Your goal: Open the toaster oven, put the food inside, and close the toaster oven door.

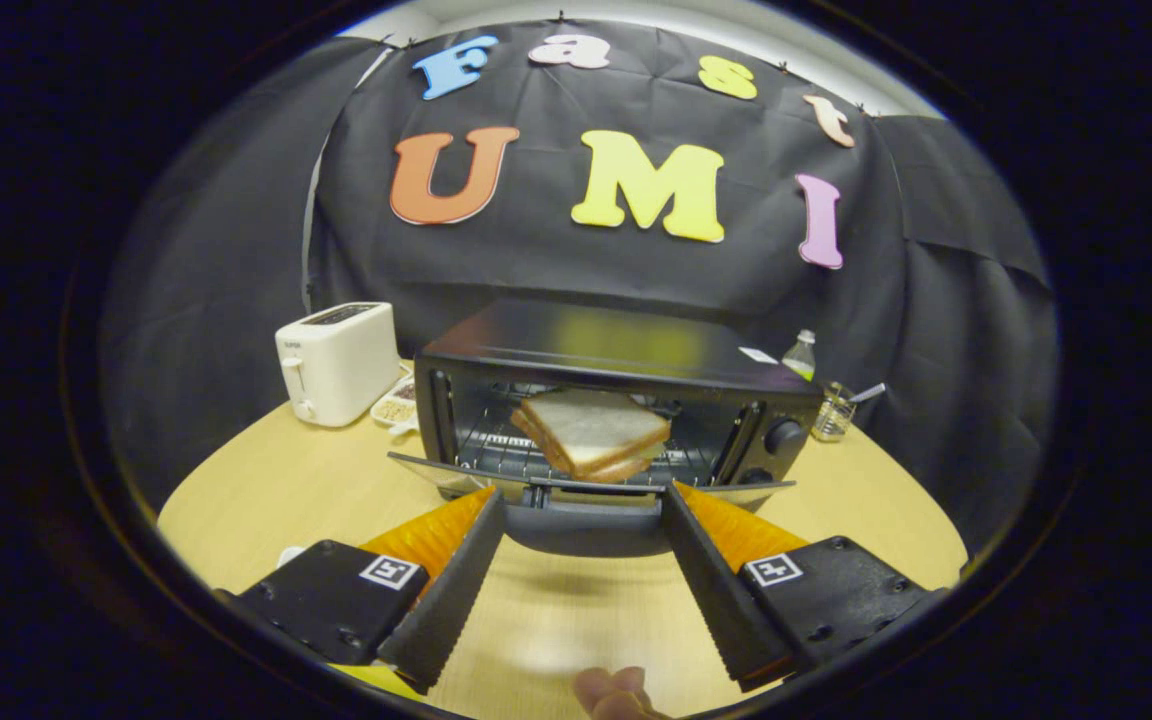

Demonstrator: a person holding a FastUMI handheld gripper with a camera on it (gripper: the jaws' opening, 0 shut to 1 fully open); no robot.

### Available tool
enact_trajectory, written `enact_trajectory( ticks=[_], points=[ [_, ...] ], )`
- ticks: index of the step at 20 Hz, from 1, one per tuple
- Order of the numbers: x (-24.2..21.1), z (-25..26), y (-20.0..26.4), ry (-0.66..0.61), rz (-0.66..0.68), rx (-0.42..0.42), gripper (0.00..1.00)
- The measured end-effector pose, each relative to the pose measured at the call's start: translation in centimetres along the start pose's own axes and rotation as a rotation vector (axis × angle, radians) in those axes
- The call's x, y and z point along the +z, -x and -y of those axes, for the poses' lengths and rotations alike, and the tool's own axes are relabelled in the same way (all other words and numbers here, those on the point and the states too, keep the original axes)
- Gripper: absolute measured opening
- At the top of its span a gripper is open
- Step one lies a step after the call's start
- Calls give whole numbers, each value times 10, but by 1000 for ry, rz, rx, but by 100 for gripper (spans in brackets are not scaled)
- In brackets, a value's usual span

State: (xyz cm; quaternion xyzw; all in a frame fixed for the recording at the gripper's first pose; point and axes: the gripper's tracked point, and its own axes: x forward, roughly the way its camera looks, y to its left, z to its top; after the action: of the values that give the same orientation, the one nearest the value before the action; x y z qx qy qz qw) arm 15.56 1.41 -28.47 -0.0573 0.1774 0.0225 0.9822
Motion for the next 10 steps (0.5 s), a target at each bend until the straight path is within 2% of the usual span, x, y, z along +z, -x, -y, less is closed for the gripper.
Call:
enact_trajectory(
  ticks=[4,10],
  points=[
    [19,9,-3,-45,-30,-20,100],
    [53,32,35,-62,11,-46,100]
  ],
)
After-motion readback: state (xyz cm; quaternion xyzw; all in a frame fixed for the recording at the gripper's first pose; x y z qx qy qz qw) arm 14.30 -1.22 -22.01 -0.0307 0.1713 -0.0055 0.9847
